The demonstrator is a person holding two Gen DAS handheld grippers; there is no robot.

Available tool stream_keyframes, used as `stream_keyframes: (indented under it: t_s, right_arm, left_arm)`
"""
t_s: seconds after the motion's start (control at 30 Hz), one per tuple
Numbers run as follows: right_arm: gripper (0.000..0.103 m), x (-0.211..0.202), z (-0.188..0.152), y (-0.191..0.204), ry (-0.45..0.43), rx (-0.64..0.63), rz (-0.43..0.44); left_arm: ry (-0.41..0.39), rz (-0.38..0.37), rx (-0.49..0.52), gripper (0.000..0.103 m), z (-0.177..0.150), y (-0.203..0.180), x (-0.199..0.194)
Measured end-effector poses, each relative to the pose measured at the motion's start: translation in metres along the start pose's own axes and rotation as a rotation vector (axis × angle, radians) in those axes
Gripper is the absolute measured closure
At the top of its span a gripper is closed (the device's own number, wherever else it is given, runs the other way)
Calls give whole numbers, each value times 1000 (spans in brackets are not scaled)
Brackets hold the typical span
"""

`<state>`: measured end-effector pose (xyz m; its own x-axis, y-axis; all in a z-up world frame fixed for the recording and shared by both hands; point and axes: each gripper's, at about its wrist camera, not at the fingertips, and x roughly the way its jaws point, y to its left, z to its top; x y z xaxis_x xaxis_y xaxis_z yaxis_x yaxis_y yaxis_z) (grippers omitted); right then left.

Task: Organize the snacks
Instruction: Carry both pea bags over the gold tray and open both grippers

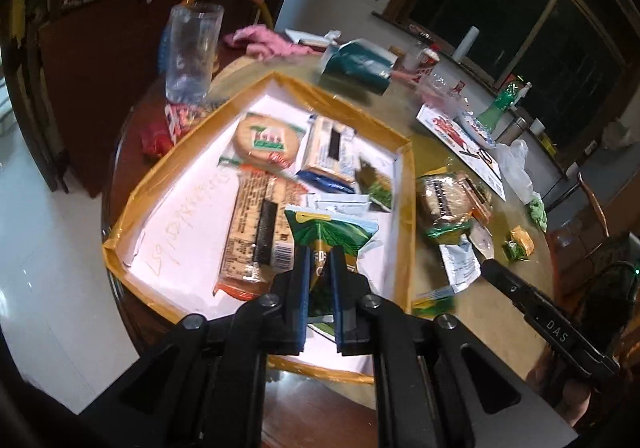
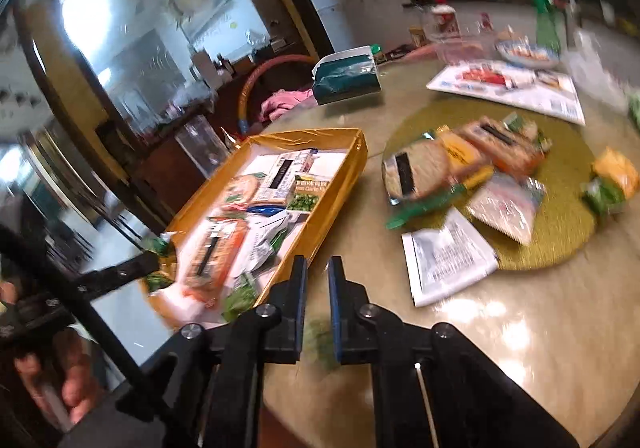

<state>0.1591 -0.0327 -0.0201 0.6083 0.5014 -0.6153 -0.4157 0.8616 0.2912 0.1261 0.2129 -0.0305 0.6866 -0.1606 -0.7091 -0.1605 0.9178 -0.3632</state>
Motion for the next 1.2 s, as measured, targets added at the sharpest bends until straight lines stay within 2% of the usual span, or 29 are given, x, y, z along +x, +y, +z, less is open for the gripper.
stream_keyframes:
  t_s: [0.1, 0.17, 0.23, 0.27, 0.3, 0.43, 0.53, 0.6, 0.67, 0.77, 0.83, 0.87, 1.03, 1.2]
  right_arm:
    - [96, 10, -5, -4, 28, 18, 16]
    - [94, 3, -15, -8, 12, -5, 49]
    - [60, 0, -22, -10, 38, -7, 22]
    - [38, 1, -29, -11, 54, -3, 51]
    - [36, 3, -35, -10, 80, 4, 57]
    - [36, 25, -62, -5, 183, 54, 34]
    - [36, 31, -64, 14, 159, -36, -46]
    - [30, 40, -59, 20, 164, -38, -21]
    - [29, 46, -53, 25, 181, -55, -31]
    - [45, 45, -52, 23, 167, -67, -74]
    - [46, 43, -54, 21, 162, -76, -85]
    - [52, 39, -57, 20, 156, -78, -87]
    - [58, 27, -67, 17, 130, -105, -103]
    - [62, 15, -61, 14, 86, -81, -69]
  left_arm:
    - [12, -26, -22, 92, 0, 8, 6]
    - [12, -31, -24, 92, 0, 9, 6]
    - [17, -44, -17, 92, 0, 7, 8]
    - [13, -42, -16, 92, 0, 6, 7]
    - [10, -41, -14, 92, 0, 5, 7]
    - [10, -40, -15, 92, -3, 1, 5]
    - [12, -35, -3, 92, -7, -1, 4]
    - [12, -30, -13, 92, -8, 2, 3]
    - [15, -33, -30, 92, -8, 7, 1]
    - [9, -25, -36, 92, -7, 12, 0]
    - [16, -18, -35, 92, -7, 12, 2]
    - [16, -19, -31, 92, -7, 11, 2]
    - [18, -16, -20, 92, -10, 9, 6]
    - [7, -1, -33, 92, -7, 15, 2]
